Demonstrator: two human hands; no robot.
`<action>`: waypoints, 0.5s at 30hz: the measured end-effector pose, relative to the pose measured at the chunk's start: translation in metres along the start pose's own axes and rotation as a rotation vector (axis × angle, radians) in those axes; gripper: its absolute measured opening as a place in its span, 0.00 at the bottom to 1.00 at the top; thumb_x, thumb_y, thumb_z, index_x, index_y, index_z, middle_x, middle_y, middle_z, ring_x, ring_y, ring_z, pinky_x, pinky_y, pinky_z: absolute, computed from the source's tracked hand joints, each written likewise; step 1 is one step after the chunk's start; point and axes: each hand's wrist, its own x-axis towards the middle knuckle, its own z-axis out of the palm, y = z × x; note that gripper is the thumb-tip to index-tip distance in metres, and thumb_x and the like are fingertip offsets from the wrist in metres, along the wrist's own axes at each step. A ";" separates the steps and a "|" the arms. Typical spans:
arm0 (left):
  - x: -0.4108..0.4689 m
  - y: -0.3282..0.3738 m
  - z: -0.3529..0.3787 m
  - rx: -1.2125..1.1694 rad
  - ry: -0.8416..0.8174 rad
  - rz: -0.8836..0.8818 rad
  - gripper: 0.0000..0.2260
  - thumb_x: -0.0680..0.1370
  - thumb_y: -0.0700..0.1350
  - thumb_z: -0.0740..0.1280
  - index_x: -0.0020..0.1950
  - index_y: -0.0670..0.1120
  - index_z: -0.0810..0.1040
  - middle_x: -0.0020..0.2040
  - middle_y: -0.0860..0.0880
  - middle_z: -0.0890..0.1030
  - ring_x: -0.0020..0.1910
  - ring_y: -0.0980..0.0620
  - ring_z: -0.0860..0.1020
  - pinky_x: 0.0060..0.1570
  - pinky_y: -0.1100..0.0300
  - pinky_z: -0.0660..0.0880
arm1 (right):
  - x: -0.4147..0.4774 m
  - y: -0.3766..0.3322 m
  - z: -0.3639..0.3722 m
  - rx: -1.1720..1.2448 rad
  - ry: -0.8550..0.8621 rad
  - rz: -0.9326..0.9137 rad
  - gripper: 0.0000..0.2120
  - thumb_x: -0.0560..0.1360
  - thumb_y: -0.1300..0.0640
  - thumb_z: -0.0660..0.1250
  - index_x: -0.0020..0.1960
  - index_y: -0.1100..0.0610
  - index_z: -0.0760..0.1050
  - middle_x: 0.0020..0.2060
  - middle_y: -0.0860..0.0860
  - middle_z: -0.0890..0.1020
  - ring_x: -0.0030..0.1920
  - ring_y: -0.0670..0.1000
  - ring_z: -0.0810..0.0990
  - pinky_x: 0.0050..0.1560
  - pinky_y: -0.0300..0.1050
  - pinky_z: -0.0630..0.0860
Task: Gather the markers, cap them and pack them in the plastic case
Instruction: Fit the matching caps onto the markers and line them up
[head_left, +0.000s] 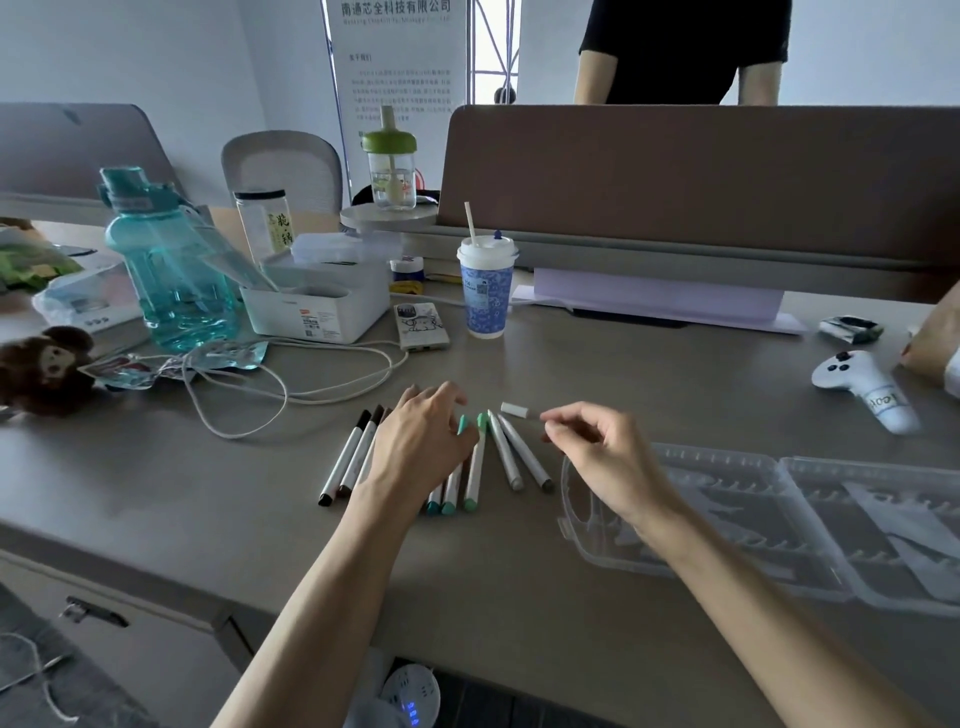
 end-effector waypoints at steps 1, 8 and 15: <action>-0.001 0.000 0.000 -0.004 -0.001 0.007 0.12 0.74 0.51 0.68 0.57 0.51 0.77 0.46 0.55 0.81 0.55 0.51 0.73 0.44 0.58 0.71 | 0.000 0.001 0.000 -0.056 0.006 -0.017 0.05 0.77 0.57 0.68 0.46 0.51 0.83 0.38 0.48 0.85 0.36 0.40 0.78 0.40 0.35 0.73; -0.002 0.000 0.002 0.013 -0.083 0.080 0.10 0.71 0.55 0.71 0.45 0.51 0.77 0.41 0.55 0.75 0.51 0.51 0.73 0.44 0.56 0.70 | 0.006 -0.003 0.008 -0.561 0.004 -0.075 0.07 0.73 0.49 0.68 0.49 0.50 0.82 0.41 0.44 0.85 0.45 0.48 0.83 0.49 0.46 0.79; -0.002 -0.007 -0.010 -0.026 -0.015 0.000 0.08 0.72 0.51 0.69 0.47 0.49 0.79 0.49 0.49 0.76 0.55 0.48 0.69 0.53 0.53 0.72 | 0.018 -0.013 0.023 -0.849 -0.052 -0.035 0.11 0.72 0.44 0.67 0.46 0.51 0.81 0.44 0.51 0.85 0.54 0.55 0.79 0.54 0.48 0.71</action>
